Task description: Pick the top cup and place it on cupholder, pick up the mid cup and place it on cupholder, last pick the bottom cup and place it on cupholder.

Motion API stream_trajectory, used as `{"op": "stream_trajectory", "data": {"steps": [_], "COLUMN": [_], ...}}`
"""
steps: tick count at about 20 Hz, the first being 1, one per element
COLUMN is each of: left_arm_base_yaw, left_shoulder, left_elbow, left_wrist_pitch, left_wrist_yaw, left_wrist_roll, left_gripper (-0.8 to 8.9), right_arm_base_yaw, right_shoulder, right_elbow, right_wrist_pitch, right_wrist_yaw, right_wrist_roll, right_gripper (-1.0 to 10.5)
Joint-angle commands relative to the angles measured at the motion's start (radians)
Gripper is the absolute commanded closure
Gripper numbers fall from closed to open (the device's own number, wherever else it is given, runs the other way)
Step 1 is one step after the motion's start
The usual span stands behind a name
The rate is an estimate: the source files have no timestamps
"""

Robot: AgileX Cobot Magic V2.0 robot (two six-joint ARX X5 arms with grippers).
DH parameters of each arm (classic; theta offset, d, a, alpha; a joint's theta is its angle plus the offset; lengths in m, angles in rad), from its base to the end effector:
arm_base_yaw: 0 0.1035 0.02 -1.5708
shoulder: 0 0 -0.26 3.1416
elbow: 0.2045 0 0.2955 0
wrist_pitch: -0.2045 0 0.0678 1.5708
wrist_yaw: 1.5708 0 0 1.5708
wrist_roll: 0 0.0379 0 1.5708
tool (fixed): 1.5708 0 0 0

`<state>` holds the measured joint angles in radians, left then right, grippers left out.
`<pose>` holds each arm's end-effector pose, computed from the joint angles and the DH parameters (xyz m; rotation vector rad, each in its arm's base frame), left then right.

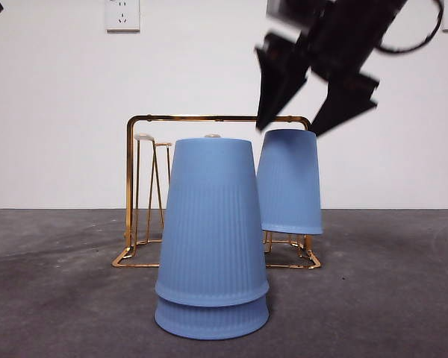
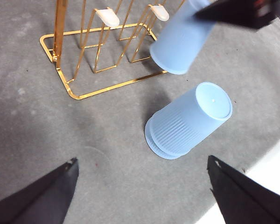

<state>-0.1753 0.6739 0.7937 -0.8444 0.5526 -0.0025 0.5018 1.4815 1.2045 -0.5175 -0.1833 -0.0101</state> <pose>0.1658 -0.0496 0.2936 -0.1411 0.7280 -0.6943 0.3168 0.1817 0.2661 -0.1376 0.7961 0.6522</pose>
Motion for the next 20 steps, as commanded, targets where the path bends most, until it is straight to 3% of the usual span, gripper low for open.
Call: {"op": "stream_trajectory", "data": {"steps": [1,9,20], "left_arm_base_yaw": [-0.003,-0.126,-0.496], "left_shoulder": [0.004,0.074,0.433], "left_elbow": [0.016,0.059,0.282], "left_wrist_pitch": [0.014,0.09,0.151], "left_wrist_yaw": [0.006,-0.032,-0.276], "left_wrist_roll": [-0.003,-0.036,-0.04], "left_gripper": [3.76,3.7,3.4], "right_arm_base_yaw": [0.005,0.054,0.105], "right_shoulder": [-0.076,-0.343,-0.623], "right_elbow": [0.015,-0.025,-0.416], "right_wrist_pitch": [-0.016,-0.272,-0.225], "right_wrist_yaw": [0.001,-0.037,-0.037], "right_wrist_roll": [0.008,0.01,0.146], "right_gripper": [5.0,5.0,5.0]}}
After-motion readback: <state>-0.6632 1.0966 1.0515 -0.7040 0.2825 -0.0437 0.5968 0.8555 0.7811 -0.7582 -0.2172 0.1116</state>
